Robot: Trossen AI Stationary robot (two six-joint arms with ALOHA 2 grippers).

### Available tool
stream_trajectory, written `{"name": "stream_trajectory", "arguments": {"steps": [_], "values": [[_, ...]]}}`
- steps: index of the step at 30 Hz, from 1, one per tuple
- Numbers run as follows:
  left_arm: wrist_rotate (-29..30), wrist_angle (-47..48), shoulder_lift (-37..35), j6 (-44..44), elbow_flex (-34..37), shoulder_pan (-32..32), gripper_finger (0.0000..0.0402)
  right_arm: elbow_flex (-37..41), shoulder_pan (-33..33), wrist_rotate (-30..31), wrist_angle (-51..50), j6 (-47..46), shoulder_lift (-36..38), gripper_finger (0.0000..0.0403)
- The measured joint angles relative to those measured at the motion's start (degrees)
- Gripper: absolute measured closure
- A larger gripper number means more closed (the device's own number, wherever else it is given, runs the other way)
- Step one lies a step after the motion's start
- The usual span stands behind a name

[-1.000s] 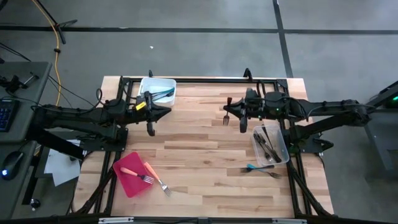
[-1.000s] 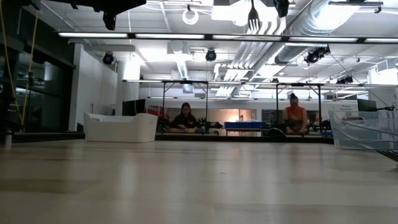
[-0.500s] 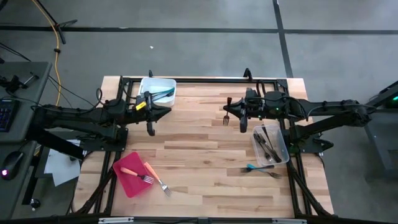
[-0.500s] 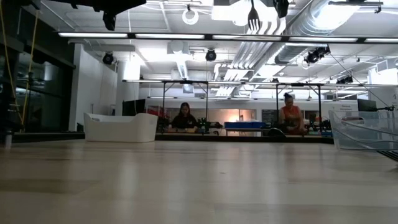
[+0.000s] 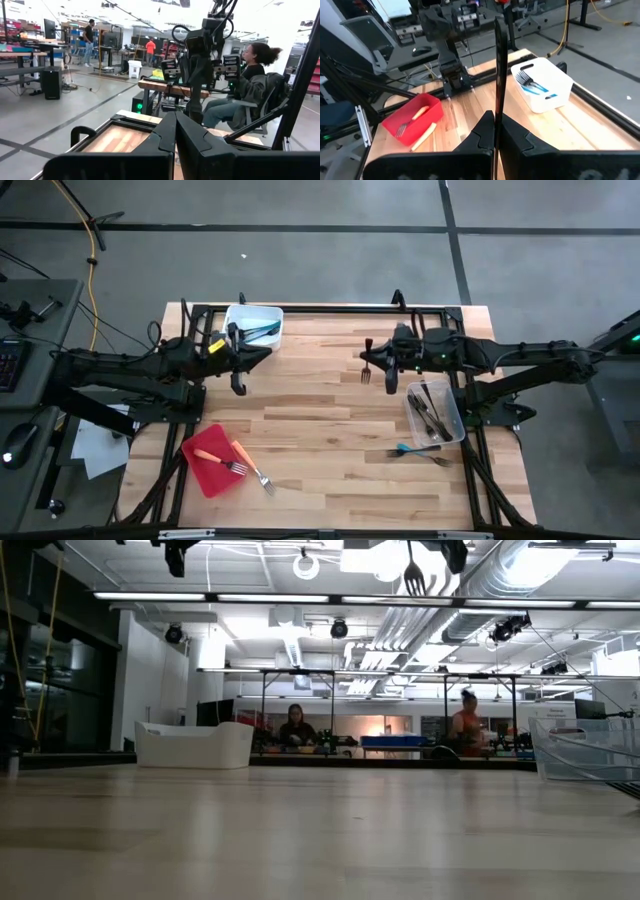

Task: Sort silverware by color (type)
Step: Put the black fork into the transparent bin

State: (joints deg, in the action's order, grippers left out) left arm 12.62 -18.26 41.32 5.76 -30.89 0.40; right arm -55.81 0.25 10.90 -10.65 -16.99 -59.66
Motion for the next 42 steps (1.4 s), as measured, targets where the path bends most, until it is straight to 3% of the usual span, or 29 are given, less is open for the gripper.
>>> {"name": "stream_trajectory", "arguments": {"steps": [5, 15, 19, 23, 31, 42], "values": [[0.0, 0.0, 0.0, 0.0, 0.0, 0.0, 0.0401, 0.0, 0.0, 0.0, -5.3, -3.3, 0.5, 0.0403], [0.0, 0.0, 0.0, 2.6, 0.0, 0.0, 0.0401, 0.0, 5.4, -0.6, -47.6, -28.3, 2.8, 0.0403], [0.0, 0.0, 0.0, 2.6, 0.0, 0.0, 0.0401, 0.5, 8.6, -2.9, -56.6, -37.4, 2.7, 0.0403], [0.0, 0.0, 0.0, 2.6, 0.0, 0.0, 0.0401, 0.5, 10.6, -1.0, -62.9, -42.7, 2.3, 0.0403], [0.0, 0.1, 0.0, 3.1, 0.1, 0.0, 0.0401, 1.5, 10.8, 0.8, -64.4, -46.0, 1.9, 0.0403], [0.6, 0.2, 0.0, 3.1, 0.1, 0.0, 0.0401, 18.2, 10.7, -10.1, -50.9, -47.6, 1.9, 0.0403]]}}
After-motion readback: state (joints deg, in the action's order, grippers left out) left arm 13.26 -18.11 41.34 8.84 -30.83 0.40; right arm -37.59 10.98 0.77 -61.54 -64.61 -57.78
